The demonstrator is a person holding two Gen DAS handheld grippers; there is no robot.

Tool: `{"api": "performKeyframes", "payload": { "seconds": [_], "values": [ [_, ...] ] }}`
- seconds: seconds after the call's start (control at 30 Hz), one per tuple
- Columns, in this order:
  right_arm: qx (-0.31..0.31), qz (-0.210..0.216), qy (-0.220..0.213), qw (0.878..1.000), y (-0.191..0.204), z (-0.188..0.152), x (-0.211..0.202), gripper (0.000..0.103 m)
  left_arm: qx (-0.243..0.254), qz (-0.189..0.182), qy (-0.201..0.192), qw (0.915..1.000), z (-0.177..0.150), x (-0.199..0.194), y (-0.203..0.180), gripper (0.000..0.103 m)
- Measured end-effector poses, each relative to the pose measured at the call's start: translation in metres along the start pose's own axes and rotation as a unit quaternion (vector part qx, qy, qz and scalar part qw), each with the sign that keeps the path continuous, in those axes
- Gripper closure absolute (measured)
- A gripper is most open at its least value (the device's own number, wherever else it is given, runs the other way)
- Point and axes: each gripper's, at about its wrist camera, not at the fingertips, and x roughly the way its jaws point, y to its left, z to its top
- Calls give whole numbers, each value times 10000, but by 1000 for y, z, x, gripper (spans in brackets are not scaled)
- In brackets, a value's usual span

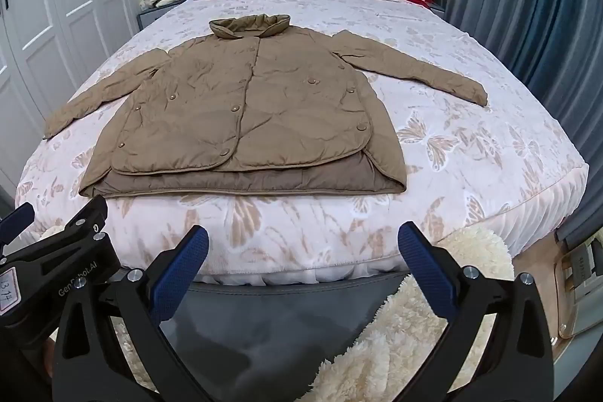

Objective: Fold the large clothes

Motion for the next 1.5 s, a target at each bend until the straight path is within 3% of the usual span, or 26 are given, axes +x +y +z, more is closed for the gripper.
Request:
{"api": "performKeyframes", "payload": {
  "seconds": [1.5],
  "values": [
    [-15, -19, -25, 10000, 3, 1, -1, 5, 10, 24, 26, 10000, 3, 2, 3, 8]
  ]
}}
